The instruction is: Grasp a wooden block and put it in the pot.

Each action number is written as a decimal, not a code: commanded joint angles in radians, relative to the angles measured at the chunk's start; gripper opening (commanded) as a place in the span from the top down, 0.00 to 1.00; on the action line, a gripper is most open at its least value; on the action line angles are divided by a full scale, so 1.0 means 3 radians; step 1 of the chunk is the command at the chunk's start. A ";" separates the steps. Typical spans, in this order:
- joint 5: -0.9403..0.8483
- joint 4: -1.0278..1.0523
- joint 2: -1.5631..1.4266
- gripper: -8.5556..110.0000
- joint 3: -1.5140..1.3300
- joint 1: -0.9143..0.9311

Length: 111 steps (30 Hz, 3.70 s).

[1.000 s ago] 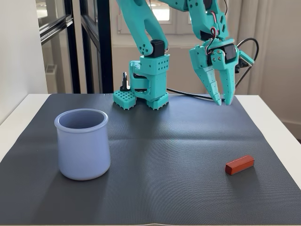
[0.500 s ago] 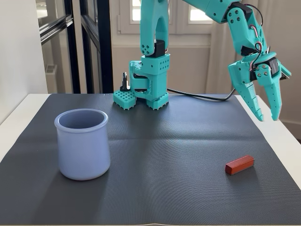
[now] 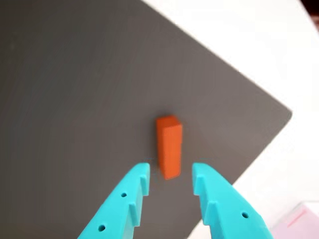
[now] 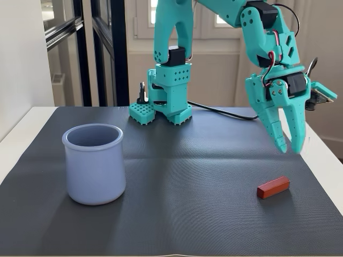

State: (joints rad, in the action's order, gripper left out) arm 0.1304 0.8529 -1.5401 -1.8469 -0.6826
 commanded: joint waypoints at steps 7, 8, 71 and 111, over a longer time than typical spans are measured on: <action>-0.0215 -0.0169 -0.0511 0.84 -0.0389 0.0015; -0.0215 -0.0174 -0.0532 0.84 -0.0445 0.0020; -0.0522 0.0199 0.1115 0.85 0.1099 0.0205; -0.0153 0.0414 0.1150 0.84 0.1191 0.0307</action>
State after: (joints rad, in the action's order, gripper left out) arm 0.0782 0.9817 -1.1904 -1.5294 -0.5676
